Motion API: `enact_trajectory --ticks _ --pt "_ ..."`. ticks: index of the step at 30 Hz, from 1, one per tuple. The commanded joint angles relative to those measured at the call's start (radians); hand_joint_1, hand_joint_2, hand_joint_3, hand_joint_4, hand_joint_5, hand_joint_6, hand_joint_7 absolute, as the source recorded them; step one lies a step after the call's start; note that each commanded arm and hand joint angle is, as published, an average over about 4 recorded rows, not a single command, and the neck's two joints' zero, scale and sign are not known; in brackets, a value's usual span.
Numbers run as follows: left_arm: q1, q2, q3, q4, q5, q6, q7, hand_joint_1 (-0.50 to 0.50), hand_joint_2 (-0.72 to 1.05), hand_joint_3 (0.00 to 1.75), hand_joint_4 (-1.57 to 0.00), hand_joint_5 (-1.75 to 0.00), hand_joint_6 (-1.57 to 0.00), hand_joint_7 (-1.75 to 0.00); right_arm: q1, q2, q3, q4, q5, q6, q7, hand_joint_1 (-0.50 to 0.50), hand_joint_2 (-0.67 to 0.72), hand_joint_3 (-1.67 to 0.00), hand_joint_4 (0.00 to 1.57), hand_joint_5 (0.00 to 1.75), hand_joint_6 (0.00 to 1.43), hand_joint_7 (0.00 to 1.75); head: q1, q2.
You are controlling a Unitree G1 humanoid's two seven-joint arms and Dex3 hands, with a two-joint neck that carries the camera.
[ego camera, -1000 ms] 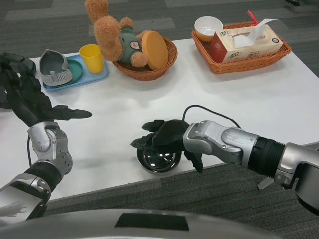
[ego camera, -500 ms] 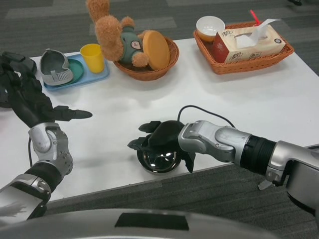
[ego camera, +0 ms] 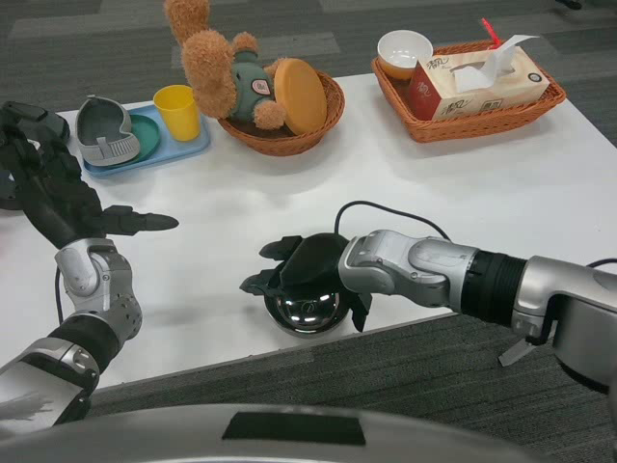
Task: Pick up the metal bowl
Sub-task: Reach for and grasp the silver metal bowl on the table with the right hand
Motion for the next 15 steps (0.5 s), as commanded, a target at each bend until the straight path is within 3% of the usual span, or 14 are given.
enact_trajectory --ticks 1,5,10,13,15 --pt "0.015 0.005 0.002 -0.003 -0.002 -0.002 0.0 -0.5 -0.7 0.09 0.0 0.0 0.0 0.0 -0.058 -0.023 0.078 -0.011 0.051 0.018 -0.014 -0.17 -0.16 -0.56 0.0 0.0 0.0 0.0 0.0 -0.004" --pt "0.015 0.007 0.001 -0.002 -0.002 -0.002 -0.001 -0.5 -0.7 0.09 0.0 0.0 0.0 0.0 -0.086 -0.028 0.123 -0.005 0.076 0.023 -0.019 -0.17 -0.16 -0.56 0.0 0.0 0.0 0.0 -0.001 -0.008" --pt "0.016 0.007 0.0 -0.001 -0.002 -0.002 0.0 -0.5 -0.72 0.09 0.0 0.0 0.0 0.0 -0.107 -0.013 0.154 0.025 0.083 0.024 -0.023 -0.17 -0.24 -0.56 0.0 0.0 0.0 0.14 0.004 -0.014" --pt "0.016 0.007 0.0 -0.001 -0.002 -0.002 0.0 -0.5 -0.72 0.09 0.0 0.0 0.0 0.0 -0.107 -0.007 0.154 0.04 0.081 0.023 -0.023 -0.21 -0.3 -0.61 0.0 0.0 0.0 0.4 0.004 -0.014" --pt "0.018 0.006 0.001 -0.001 -0.002 -0.002 -0.001 -0.5 -0.72 0.09 0.0 0.0 0.0 0.0 -0.107 -0.004 0.151 0.045 0.076 0.023 -0.025 -0.28 -0.37 -0.67 0.0 0.0 0.03 0.7 0.005 -0.015"
